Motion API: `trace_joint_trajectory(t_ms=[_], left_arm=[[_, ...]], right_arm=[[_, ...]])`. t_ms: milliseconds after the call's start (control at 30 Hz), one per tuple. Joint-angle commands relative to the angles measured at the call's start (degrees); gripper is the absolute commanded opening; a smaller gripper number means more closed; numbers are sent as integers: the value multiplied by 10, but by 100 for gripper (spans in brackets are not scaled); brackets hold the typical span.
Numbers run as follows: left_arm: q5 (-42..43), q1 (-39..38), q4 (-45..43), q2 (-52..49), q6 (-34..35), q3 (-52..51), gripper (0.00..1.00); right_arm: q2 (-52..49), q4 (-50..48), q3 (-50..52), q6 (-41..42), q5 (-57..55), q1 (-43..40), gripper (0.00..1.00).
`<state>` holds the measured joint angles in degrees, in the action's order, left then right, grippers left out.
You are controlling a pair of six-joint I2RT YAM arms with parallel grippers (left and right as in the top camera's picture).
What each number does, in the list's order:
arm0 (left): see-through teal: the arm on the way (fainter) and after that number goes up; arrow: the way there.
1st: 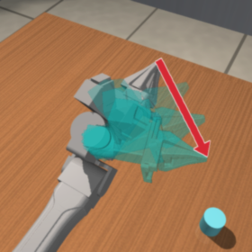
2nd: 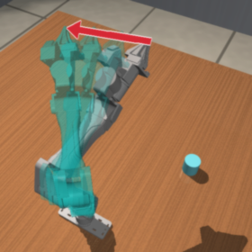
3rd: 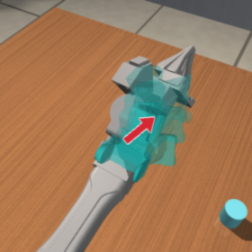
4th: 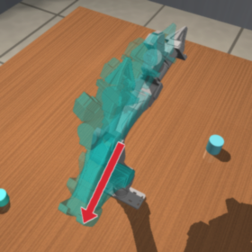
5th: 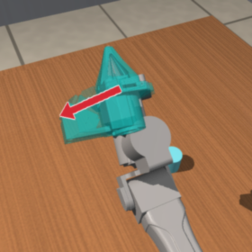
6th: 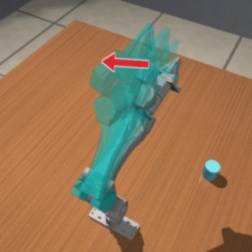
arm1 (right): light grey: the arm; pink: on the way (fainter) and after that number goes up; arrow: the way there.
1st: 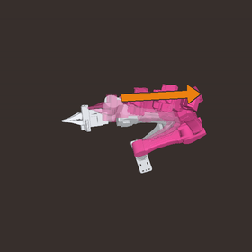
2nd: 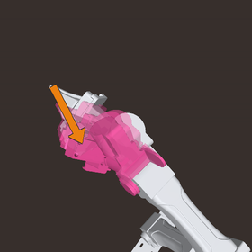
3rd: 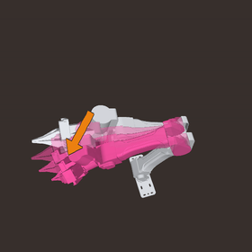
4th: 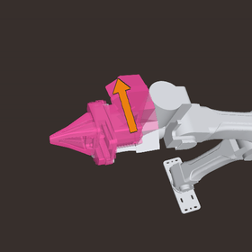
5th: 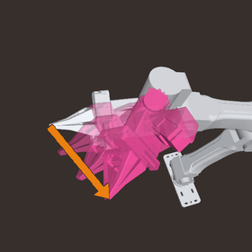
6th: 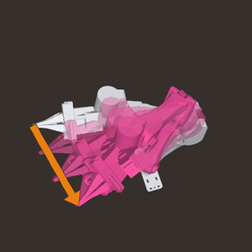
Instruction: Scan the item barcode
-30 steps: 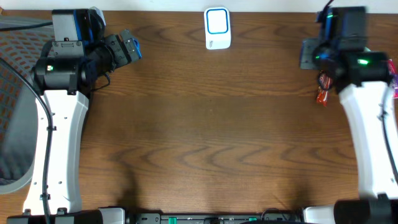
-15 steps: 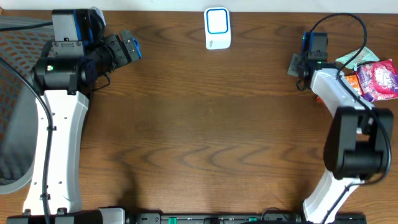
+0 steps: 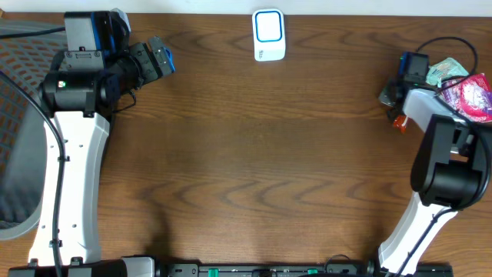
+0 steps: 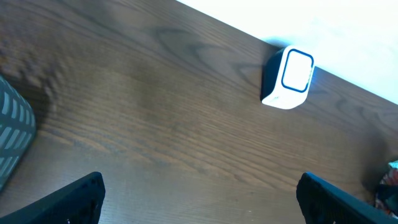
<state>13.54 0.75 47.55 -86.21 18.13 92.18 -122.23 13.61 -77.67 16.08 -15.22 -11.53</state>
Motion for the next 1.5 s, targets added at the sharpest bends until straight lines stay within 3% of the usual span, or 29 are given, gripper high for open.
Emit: trace_joint_trajectory(t_ms=[0, 200, 400, 533, 567, 633, 833, 1100, 1267, 1300, 1333, 1467], left_arm=[[-2, 2, 0, -3, -5, -2, 98], [-1, 2, 0, -3, -5, -2, 98], [-1, 2, 0, -3, -5, -2, 98], [-1, 2, 0, -3, -5, -2, 98], [-2, 2, 0, -3, -5, -2, 98], [-1, 2, 0, -3, -5, -2, 98], [-1, 2, 0, -3, -5, -2, 98], [-1, 2, 0, -3, -5, -2, 98], [-2, 2, 0, -3, -5, -2, 98], [-2, 2, 0, -3, -5, -2, 98], [-2, 2, 0, -3, -5, -2, 98], [-2, 2, 0, -3, -5, -2, 98]], right_arm=[[-9, 3, -2, -12, -9, -30, 1], [44, 26, -11, -37, -3, -31, 3], [138, 120, -11, -37, 107, -21, 11], [180, 213, -11, -24, 119, -20, 4], [191, 236, -11, -16, 130, -20, 6], [213, 276, -11, -4, 171, -20, 21], [315, 375, -11, -2, 301, -15, 17], [459, 415, 21, -67, 290, 71, 31], [555, 404, 121, -46, 174, 169, 47], [571, 391, 145, -35, 172, 188, 94], [581, 377, 163, -18, 173, 201, 99], [592, 328, 219, 45, 173, 239, 99]])
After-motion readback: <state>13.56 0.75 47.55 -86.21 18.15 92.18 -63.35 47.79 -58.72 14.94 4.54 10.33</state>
